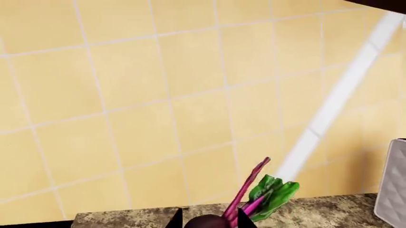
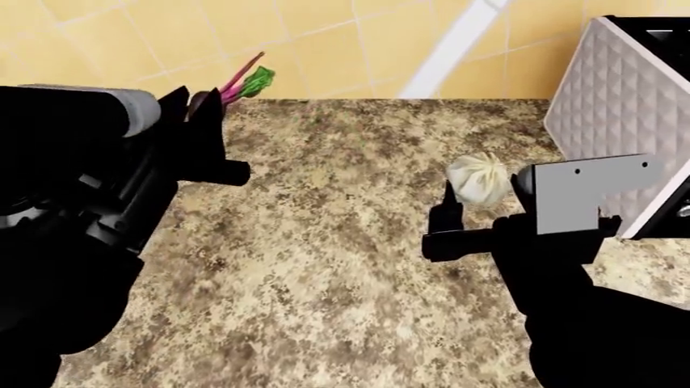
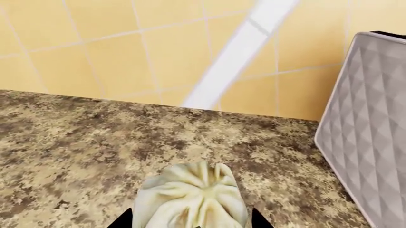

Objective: Place both pans onto different burners. Then place the beet and the dumpling on different pans.

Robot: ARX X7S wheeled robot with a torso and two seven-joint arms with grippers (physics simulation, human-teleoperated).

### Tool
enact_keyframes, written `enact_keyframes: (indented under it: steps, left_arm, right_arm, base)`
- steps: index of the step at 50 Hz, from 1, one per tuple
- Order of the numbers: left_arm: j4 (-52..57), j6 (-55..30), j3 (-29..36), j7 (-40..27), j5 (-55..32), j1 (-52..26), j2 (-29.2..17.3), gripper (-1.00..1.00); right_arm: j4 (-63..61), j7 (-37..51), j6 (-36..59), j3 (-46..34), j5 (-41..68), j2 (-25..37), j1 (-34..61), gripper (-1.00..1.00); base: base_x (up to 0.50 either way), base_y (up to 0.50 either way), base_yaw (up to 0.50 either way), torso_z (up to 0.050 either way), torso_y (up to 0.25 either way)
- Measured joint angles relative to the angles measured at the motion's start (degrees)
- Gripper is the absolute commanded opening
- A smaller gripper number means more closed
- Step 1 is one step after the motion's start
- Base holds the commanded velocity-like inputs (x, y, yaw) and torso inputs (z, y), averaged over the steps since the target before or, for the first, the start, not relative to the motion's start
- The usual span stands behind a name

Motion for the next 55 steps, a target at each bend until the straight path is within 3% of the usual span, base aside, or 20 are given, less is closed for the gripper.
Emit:
enact_keyframes:
  steps: [20, 29, 44, 55]
  left_arm:
    - [1.51, 1.81, 1.07, -0.11, -0.24, 9.15, -1.75, -1.0]
    - [1.7, 2.33, 1.29, -0.04, 0.39, 10.3, -1.98, -1.0]
    - [2.11, 2.6, 1.59, -0.99, 2.77, 10.67, -2.57, -1.0]
    - [2.53, 2.22, 1.46, -1.68, 2.46, 10.49, -3.09, -1.0]
  right_arm:
    - [-0.46, -0.07, -0.61, 0.08, -0.24, 0.4, -0.24, -1.0]
    - [-0.39, -0.12, -0.82, 0.06, -0.24, 0.44, -0.4, -1.0]
    - [-0.26, -0.08, -0.8, 0.07, 0.02, 0.57, -0.32, -1.0]
    - [-0.13, 0.02, -0.97, 0.25, 0.11, 0.67, -0.25, -1.0]
  base:
    - [0.0, 0.0, 0.0, 0.0, 0.25]
    - [0.0, 0.0, 0.0, 0.0, 0.0]
    - [-0.47, 0.03, 0.0, 0.0, 0.0]
    - [0.0, 0.08, 0.0, 0.0, 0.0]
